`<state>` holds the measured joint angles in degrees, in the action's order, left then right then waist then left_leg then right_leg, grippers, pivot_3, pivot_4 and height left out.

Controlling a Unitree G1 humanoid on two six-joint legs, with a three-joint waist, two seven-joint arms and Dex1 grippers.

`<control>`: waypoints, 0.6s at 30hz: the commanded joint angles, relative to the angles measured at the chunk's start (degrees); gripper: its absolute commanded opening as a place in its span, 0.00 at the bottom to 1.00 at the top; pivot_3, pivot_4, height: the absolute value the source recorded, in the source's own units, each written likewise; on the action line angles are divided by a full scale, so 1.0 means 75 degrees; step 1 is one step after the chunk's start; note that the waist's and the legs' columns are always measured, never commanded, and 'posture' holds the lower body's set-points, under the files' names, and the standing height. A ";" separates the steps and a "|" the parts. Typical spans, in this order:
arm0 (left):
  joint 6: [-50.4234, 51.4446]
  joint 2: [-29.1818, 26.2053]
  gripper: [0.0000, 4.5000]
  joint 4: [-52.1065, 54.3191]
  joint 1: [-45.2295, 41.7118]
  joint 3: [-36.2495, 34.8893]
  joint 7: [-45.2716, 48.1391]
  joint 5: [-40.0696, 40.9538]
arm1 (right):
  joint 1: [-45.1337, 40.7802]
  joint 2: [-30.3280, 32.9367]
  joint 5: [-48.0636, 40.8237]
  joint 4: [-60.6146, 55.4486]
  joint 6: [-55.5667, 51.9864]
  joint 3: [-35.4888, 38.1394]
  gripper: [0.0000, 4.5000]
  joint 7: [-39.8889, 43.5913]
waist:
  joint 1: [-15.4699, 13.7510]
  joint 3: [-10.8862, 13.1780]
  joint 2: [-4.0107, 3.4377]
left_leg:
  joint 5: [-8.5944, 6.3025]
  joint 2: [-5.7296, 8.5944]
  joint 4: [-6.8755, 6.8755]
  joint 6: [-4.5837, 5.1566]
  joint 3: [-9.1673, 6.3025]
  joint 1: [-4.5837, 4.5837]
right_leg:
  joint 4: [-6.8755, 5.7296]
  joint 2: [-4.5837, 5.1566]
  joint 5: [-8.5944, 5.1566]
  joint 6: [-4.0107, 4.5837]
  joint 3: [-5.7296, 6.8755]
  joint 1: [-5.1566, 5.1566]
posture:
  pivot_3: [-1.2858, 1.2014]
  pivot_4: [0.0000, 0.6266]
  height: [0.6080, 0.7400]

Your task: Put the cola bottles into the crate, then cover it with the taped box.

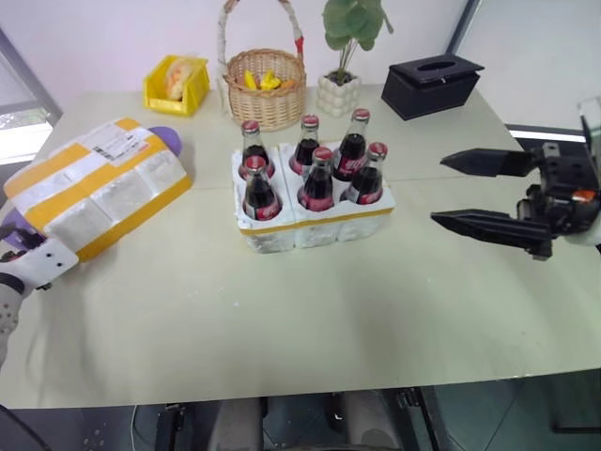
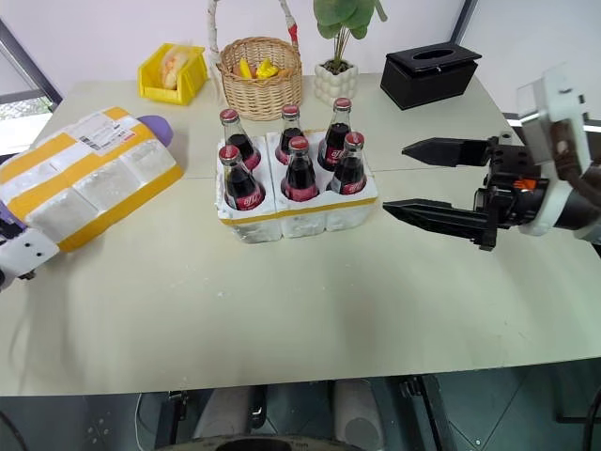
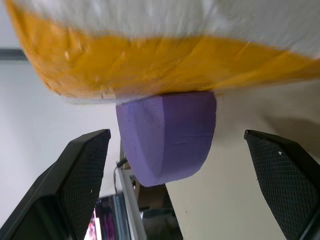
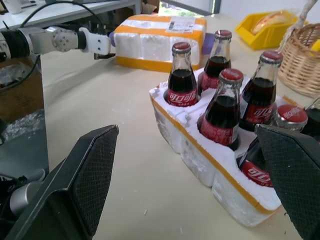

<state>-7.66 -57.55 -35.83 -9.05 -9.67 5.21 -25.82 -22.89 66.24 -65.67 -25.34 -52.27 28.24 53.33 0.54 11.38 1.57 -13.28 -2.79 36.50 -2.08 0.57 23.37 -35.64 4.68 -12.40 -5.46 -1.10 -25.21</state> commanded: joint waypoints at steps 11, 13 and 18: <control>0.0357 0.0243 1.00 -0.1535 -0.2261 0.1215 -0.0921 -0.0461 | 0.0410 0.0025 -0.0527 -0.0636 -0.0184 0.0825 0.99 -0.0623 | 0.0020 -0.0004 0.0008 | 0.0000 -0.0005 0.0085 -0.0001 -0.0002 0.0003 | -0.0055 -0.0001 0.0016 0.0005 -0.0003 0.0010 | 0.52 0.24 1.00; 0.0311 0.0221 0.88 -0.1728 -0.2393 0.1276 -0.0948 -0.0412 | 0.0459 0.0023 -0.0610 -0.0666 -0.0211 0.0907 1.00 -0.0710 | 0.0030 -0.0005 0.0009 | 0.0000 -0.0006 0.0087 -0.0001 -0.0002 0.0002 | -0.0055 -0.0002 0.0017 0.0006 -0.0003 0.0011 | 0.52 0.24 1.00; 0.0214 0.0178 0.39 -0.2019 -0.2587 0.1401 -0.0969 -0.0329 | 0.0623 0.0002 -0.0716 -0.0759 -0.0237 0.1053 1.00 -0.0886 | 0.0015 -0.0006 0.0010 | 0.0000 -0.0007 0.0085 -0.0001 -0.0002 0.0007 | -0.0052 -0.0002 0.0017 0.0005 -0.0003 0.0009 | 0.52 0.24 1.00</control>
<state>-5.66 -54.85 -50.76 -27.53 1.22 -1.63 -28.81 -18.14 66.15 -69.94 -30.19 -54.38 33.51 47.10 0.65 11.34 1.65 -13.28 -2.84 37.13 -2.09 0.56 23.43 -36.02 4.66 -12.27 -5.42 -1.12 -25.14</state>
